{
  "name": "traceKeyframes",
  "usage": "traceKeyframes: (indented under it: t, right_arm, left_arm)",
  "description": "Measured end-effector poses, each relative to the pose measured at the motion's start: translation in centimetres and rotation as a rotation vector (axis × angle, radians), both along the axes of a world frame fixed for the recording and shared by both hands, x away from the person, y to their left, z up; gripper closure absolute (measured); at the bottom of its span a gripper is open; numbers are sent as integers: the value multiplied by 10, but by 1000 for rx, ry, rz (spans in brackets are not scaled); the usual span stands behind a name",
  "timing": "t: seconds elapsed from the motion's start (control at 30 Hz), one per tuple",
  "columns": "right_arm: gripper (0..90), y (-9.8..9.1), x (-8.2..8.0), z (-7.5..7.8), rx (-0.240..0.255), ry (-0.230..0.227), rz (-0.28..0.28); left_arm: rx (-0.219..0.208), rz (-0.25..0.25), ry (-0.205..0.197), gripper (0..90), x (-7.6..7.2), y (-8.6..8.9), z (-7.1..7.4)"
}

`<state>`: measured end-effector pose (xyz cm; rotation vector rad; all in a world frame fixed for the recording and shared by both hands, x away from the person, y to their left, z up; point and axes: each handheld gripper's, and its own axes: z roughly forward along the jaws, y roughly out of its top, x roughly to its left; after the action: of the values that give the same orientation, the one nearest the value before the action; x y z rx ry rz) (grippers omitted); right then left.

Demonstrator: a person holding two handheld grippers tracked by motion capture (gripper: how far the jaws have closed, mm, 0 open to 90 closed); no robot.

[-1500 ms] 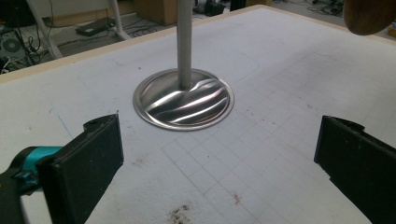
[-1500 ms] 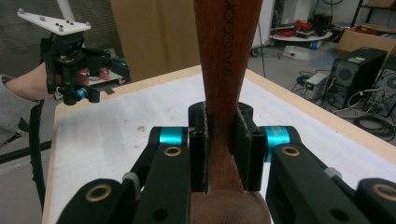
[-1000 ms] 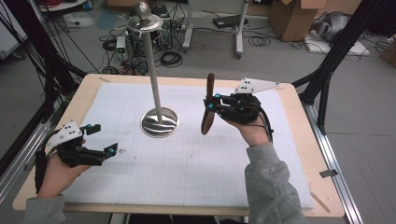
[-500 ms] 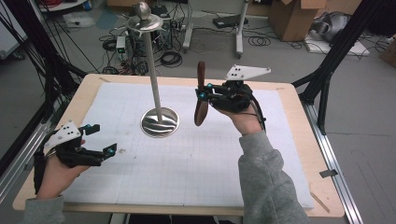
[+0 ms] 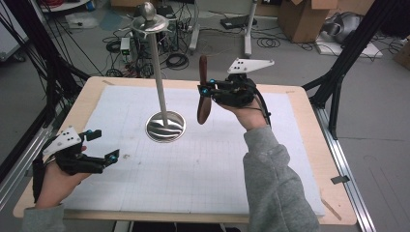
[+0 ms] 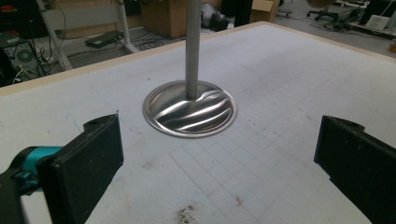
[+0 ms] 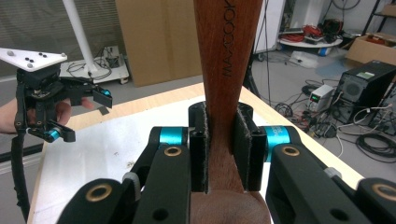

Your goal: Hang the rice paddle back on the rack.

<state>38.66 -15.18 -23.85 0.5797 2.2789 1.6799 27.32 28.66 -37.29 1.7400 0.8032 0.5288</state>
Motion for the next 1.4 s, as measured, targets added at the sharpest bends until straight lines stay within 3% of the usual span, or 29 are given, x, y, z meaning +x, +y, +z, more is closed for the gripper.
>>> traceKeyframes:
  t: [0.3,0.63,0.9,1.0,1.4]
  right_arm:
    - [775,2,8,3,-30,34,21]
    - [775,9,15,26,-15,19,25]
    - [775,18,20,30,-16,24,22]
    - [775,26,20,36,-29,11,19]
    - [775,39,23,47,-25,-4,3]
  left_arm:
    - [-6,9,-11,18,-4,3,2]
    - [-21,0,-17,17,-10,5,5]
    - [-29,1,-12,18,-12,7,6]
    - [-55,-19,-26,18,-15,6,11]
    - [-63,-24,-43,18,-20,6,15]
